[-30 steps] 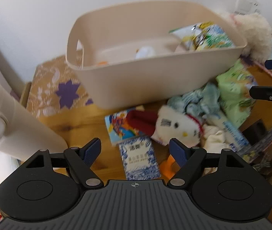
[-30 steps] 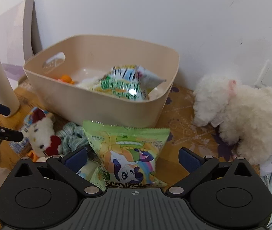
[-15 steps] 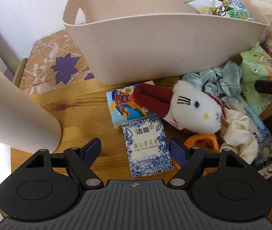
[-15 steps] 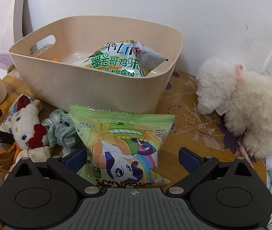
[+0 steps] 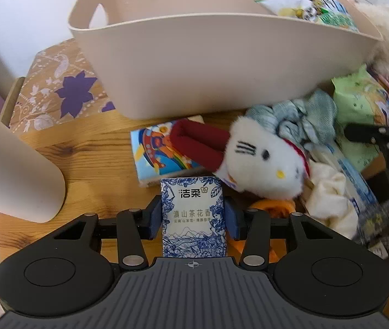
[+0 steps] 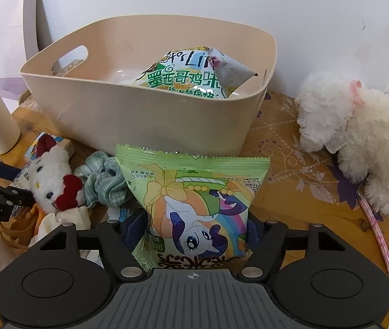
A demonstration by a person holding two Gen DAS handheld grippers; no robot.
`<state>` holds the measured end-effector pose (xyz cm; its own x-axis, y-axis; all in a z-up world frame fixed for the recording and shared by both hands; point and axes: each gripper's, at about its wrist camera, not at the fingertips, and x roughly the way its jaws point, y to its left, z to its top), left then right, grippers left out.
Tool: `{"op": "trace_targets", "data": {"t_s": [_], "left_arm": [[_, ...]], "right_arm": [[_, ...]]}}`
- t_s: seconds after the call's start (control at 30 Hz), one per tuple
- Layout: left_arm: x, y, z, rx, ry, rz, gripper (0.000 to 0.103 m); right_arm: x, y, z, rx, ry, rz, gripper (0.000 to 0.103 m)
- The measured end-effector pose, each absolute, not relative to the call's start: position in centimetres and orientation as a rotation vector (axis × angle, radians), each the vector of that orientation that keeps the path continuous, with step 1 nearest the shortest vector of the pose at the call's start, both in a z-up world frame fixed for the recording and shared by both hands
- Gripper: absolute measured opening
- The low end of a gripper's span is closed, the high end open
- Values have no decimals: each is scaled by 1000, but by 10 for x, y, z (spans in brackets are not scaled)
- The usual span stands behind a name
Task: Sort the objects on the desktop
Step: 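Grasp the blue-white tissue pack with the left tool while the right tool grasps the green snack bag, then carry the tissue pack and green bag into the basket and release both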
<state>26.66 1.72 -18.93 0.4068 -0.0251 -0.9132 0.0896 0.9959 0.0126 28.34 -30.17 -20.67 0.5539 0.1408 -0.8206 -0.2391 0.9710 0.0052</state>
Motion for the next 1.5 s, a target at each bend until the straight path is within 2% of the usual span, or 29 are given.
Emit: {"op": "trace_targets", "data": {"t_s": [0.07,0.43,0.87,1.2,1.5], "left_arm": [[262,17,-189,73,1153,-87,47],[241,26,-174,100,1112,-114,46],[236,44,-94,63,956,-159,46],[258,47,-38,77,834,-151,46],[303,38,-19,73,758,-102,47]], "right_arm": [[280,-302,-206,-124,963,230,63],[251,-315,-182,-135,926,237,63],[241,-316,-109,-164,791,293,63],[270,-307,-64,-190,685,271,63],[316,-281,-53,-212,651,246,63]]}}
